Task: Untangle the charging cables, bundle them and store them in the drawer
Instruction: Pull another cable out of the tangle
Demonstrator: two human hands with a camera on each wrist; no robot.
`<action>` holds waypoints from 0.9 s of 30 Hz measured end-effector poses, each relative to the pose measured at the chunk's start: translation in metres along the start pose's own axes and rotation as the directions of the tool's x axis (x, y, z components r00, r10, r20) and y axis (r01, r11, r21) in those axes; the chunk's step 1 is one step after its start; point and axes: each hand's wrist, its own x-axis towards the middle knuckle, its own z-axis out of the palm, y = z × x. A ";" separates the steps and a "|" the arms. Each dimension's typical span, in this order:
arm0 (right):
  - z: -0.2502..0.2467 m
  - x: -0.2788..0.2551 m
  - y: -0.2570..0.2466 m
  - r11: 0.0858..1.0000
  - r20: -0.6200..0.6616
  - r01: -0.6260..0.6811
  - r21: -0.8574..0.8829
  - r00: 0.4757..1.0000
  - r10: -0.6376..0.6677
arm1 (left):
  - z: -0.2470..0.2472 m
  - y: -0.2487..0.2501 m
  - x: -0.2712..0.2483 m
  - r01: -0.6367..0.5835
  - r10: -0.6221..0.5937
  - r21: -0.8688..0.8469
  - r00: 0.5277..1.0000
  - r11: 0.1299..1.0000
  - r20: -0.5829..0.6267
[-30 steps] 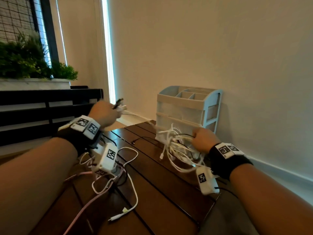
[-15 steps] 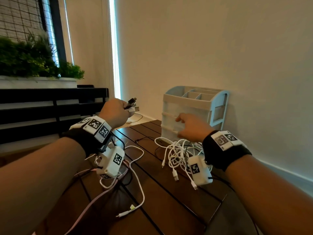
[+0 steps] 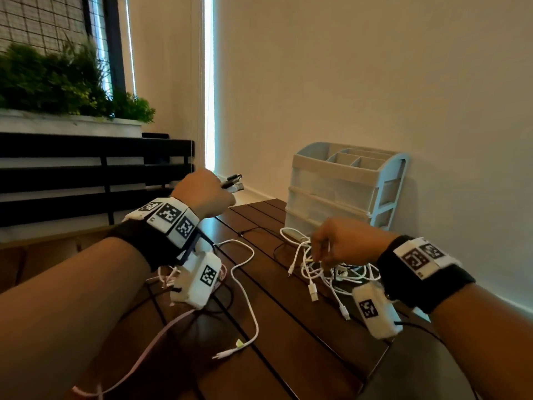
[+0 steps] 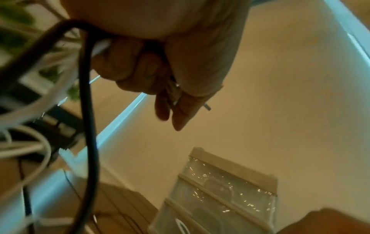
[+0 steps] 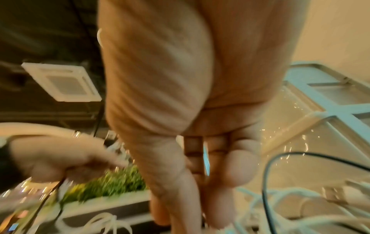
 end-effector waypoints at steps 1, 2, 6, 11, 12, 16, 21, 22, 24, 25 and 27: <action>0.006 -0.001 -0.003 0.995 0.027 0.075 -0.061 0.997 -0.073 | 0.005 0.002 -0.002 0.017 -0.013 -0.106 0.999 0.994 0.036; 0.013 0.002 -0.006 0.978 0.056 0.147 -0.148 0.989 -0.140 | 0.011 0.004 -0.005 0.043 -0.030 -0.195 0.997 0.980 0.071; 0.037 0.021 -0.001 0.875 0.094 0.244 -0.419 0.970 -0.225 | 0.034 0.003 -0.016 0.163 -0.090 -0.345 0.972 0.924 0.219; 0.040 0.035 0.005 0.909 0.041 0.167 -0.382 0.986 -0.164 | 0.040 -0.001 -0.016 0.180 -0.064 -0.464 0.965 0.867 0.254; 0.038 0.038 0.006 0.933 0.019 0.150 -0.326 0.988 -0.152 | 0.040 -0.001 -0.015 0.167 -0.051 -0.489 0.969 0.856 0.243; 0.025 0.044 0.007 0.999 -0.289 0.024 0.035 0.957 -0.013 | 0.042 0.006 -0.014 0.097 0.011 -0.577 0.983 0.811 0.182; 0.012 0.045 -0.010 0.755 -0.343 0.056 0.653 0.911 0.229 | 0.048 0.026 -0.018 0.061 0.056 -0.613 0.984 0.788 0.169; 0.012 0.046 -0.013 0.704 -0.330 0.068 0.707 0.912 0.243 | 0.050 0.030 -0.019 0.066 0.056 -0.626 0.983 0.777 0.173; 0.012 0.048 -0.020 0.629 -0.315 0.090 0.772 0.914 0.255 | 0.054 0.036 -0.019 0.084 0.050 -0.667 0.983 0.740 0.179; 0.012 0.048 -0.022 0.611 -0.308 0.088 0.787 0.914 0.265 | 0.056 0.039 -0.019 0.092 0.049 -0.683 0.982 0.724 0.184; 0.012 0.049 -0.027 0.599 -0.294 0.071 0.798 0.913 0.284 | 0.060 0.044 -0.020 0.111 0.050 -0.707 0.978 0.699 0.203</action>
